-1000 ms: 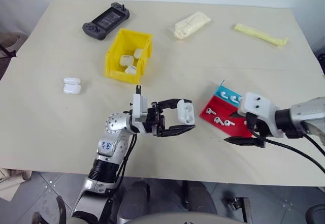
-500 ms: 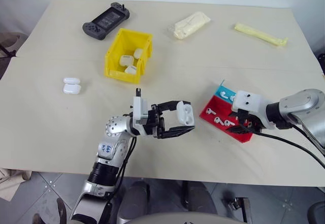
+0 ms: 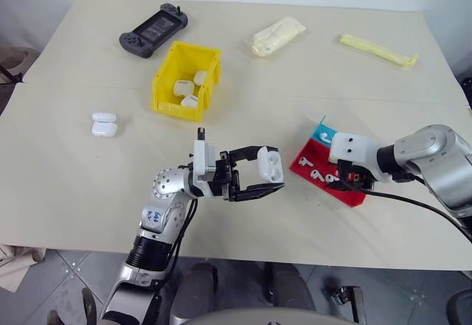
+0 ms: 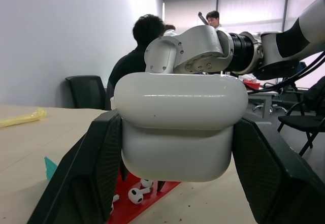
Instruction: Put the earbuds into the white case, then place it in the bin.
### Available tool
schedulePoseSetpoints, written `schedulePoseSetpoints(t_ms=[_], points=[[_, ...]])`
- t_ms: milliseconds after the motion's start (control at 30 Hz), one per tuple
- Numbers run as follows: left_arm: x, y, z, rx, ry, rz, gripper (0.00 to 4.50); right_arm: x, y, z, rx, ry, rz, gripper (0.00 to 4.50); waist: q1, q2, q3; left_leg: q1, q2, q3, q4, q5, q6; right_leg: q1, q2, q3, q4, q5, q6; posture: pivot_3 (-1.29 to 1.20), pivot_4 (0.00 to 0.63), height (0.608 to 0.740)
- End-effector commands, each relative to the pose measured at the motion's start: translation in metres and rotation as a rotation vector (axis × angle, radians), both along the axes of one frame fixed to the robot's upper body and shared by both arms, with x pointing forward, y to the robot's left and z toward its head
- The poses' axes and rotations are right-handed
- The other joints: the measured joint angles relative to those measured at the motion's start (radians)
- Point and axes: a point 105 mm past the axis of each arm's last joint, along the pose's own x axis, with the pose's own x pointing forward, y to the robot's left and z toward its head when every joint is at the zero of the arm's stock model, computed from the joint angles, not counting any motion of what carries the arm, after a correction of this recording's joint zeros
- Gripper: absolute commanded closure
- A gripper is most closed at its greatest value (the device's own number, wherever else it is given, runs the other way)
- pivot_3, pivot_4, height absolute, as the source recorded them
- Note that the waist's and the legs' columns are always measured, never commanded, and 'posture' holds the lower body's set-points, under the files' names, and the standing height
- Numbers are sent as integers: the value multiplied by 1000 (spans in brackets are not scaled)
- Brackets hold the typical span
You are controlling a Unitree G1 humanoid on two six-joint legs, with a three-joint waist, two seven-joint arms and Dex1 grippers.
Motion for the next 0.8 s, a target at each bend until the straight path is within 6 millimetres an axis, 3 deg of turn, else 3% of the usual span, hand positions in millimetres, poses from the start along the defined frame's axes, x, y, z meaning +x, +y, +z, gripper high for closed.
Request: schedulePoseSetpoints(t_ms=[33,167,800], points=[[-5,0,9,-22,-38,-4,1693,3,-1,2,-25,-24,17,1619,0,0,0,0,0,0,0,0,0,0,0,0,0,0,0,0,150,740],[-5,1,10,-21,-40,2,1693,4,-4,2,-50,-29,29,2509,0,0,0,0,0,0,0,0,0,0,0,0,0,0,0,0,150,740],[-2,3,13,-30,-38,23,1693,4,-2,0,-67,-7,59,2509,0,0,0,0,0,-1,0,0,0,1,0,-1,0,0,0,0,150,740]])
